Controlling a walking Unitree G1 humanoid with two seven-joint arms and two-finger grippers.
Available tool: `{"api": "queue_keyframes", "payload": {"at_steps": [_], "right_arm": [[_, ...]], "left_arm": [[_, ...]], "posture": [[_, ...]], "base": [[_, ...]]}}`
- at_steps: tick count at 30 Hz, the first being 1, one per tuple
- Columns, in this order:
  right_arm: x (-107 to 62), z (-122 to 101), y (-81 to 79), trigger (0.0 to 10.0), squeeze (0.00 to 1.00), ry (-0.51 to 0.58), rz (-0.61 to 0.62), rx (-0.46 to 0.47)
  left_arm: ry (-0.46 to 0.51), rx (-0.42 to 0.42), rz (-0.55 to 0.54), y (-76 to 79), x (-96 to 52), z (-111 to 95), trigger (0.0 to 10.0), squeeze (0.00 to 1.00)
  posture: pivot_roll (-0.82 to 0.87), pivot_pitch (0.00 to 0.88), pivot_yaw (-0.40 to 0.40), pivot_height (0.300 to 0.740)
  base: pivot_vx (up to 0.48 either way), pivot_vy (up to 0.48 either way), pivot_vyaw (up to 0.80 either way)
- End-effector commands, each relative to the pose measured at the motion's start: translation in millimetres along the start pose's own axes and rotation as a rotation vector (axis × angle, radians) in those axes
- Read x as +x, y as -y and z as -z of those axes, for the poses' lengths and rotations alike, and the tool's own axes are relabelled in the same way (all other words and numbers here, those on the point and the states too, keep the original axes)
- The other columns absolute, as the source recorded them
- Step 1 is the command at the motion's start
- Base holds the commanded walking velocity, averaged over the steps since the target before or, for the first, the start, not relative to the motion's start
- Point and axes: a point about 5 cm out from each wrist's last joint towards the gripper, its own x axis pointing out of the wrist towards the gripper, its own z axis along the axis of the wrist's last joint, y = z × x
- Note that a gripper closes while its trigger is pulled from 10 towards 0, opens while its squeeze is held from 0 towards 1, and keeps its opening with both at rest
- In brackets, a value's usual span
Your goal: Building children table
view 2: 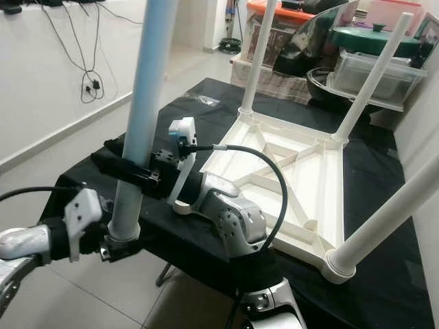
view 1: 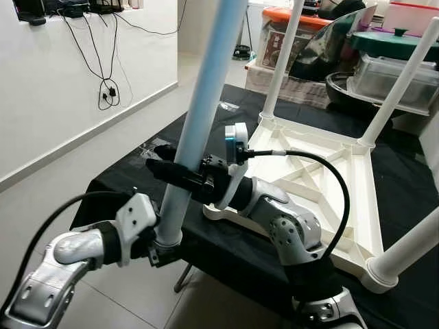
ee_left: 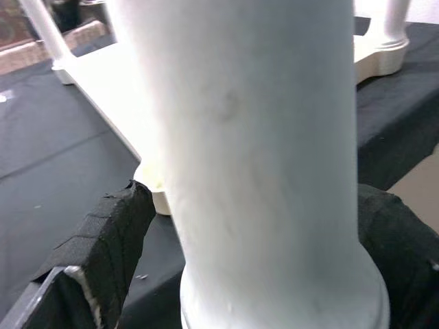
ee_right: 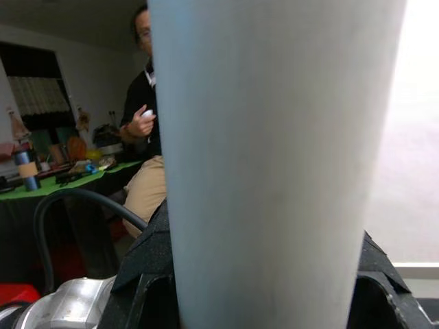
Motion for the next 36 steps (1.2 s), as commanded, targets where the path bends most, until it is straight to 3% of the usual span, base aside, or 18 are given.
{"api": "queue_keyframes", "payload": {"at_steps": [1,3,4,5,6,9,10,11,12,14,15,20,22,29,30,32,33,36], "right_arm": [[-9.0,-10.4,14.2,0.0,0.00,0.025,0.081,-0.045],[-14.9,-14.3,23.3,0.0,0.00,0.032,0.146,-0.069],[-21.8,-18.1,35.7,0.0,0.00,0.043,0.247,-0.088],[-21.8,-18.1,35.7,0.0,0.00,0.043,0.247,-0.088],[-30.5,-20.3,48.1,0.0,0.00,0.037,0.358,-0.122],[-37.0,-20.9,56.8,0.0,0.00,0.028,0.448,-0.135],[-42.6,-23.7,63.3,2.4,0.00,0.029,0.535,-0.154],[-42.6,-23.7,63.3,2.4,0.00,0.029,0.535,-0.154],[-47.4,-26.9,70.5,10.0,0.00,0.020,0.637,-0.173],[-56.1,-34.0,83.6,10.0,0.00,0.001,0.826,-0.202],[-59.6,-38.9,88.4,10.0,0.00,-0.003,0.900,-0.210],[-62.8,-47.8,92.5,10.0,0.00,0.016,0.981,-0.232],[-63.3,-55.9,95.1,10.0,0.00,-0.025,1.100,-0.281],[-55.5,-59.0,92.1,10.0,0.00,-0.035,1.145,-0.321],[-53.2,-53.8,92.9,10.0,0.00,0.004,1.102,-0.256],[-53.2,-53.8,92.9,10.0,0.00,0.004,1.102,-0.256],[-55.1,-46.9,95.2,10.0,0.00,-0.010,1.076,-0.192],[-57.1,-40.0,96.5,10.0,0.00,-0.043,1.065,-0.181]], "left_arm": [[0.026,0.010,-0.099,-8.1,-10.5,-9.2,10.0,1.00],[0.046,0.007,-0.161,-12.1,-16.3,-13.8,10.0,1.00],[0.074,-0.004,-0.231,-15.7,-21.8,-18.7,10.0,1.00],[0.074,-0.004,-0.231,-15.7,-21.8,-18.7,10.0,1.00],[0.112,-0.030,-0.325,-18.3,-26.0,-23.5,10.0,1.00],[0.155,-0.066,-0.391,-17.6,-27.4,-27.6,10.0,1.00],[0.176,-0.093,-0.432,-11.8,-25.6,-28.9,10.0,1.00],[0.176,-0.093,-0.432,-11.8,-25.6,-28.9,10.0,1.00],[0.182,-0.120,-0.450,-4.6,-21.9,-27.1,10.0,1.00],[0.164,-0.146,-0.472,4.6,-16.0,-21.3,10.0,1.00],[0.152,-0.156,-0.495,4.9,-15.3,-18.3,10.0,0.00],[0.146,-0.173,-0.534,3.5,-15.8,-16.2,10.0,0.00],[0.143,-0.197,-0.565,2.8,-15.1,-14.9,10.0,0.00],[0.142,-0.228,-0.586,3.9,-12.3,-12.8,10.0,0.00],[0.145,-0.240,-0.601,4.4,-11.4,-13.0,10.0,0.00],[0.145,-0.240,-0.601,4.4,-11.4,-13.0,10.0,0.00],[0.145,-0.243,-0.606,4.4,-11.5,-12.9,10.0,0.00],[0.142,-0.243,-0.614,4.7,-12.0,-12.3,10.0,0.00]], "posture": [[0.08,0.000,-0.101,0.740],[0.08,0.000,-0.101,0.740],[0.09,0.000,-0.106,0.740],[0.09,0.000,-0.106,0.740],[0.09,0.000,-0.107,0.740],[0.09,0.000,-0.103,0.740],[0.09,0.000,-0.108,0.740],[0.09,0.000,-0.108,0.740],[0.09,0.000,-0.107,0.740],[0.09,0.000,-0.105,0.740],[0.09,0.000,-0.105,0.740],[0.08,0.000,-0.101,0.740],[0.08,0.000,-0.100,0.740],[0.07,0.000,-0.100,0.740],[0.07,0.000,-0.103,0.740],[0.07,0.000,-0.103,0.740],[0.07,0.000,-0.103,0.740],[0.07,0.000,-0.103,0.740]], "base": [[0.000,0.000,0.00],[0.000,0.000,0.00],[0.000,0.000,0.00],[0.000,0.000,0.00],[0.000,0.000,0.00],[0.000,0.000,0.00],[0.000,0.000,0.00],[0.000,0.000,0.00],[0.000,0.000,0.00],[0.000,0.000,0.00],[0.000,0.000,0.00],[0.000,0.000,0.00],[0.000,0.000,0.00],[0.000,0.000,0.00],[0.000,0.000,0.00],[0.000,0.000,0.00],[0.000,0.000,0.00],[0.000,0.000,0.00]]}}
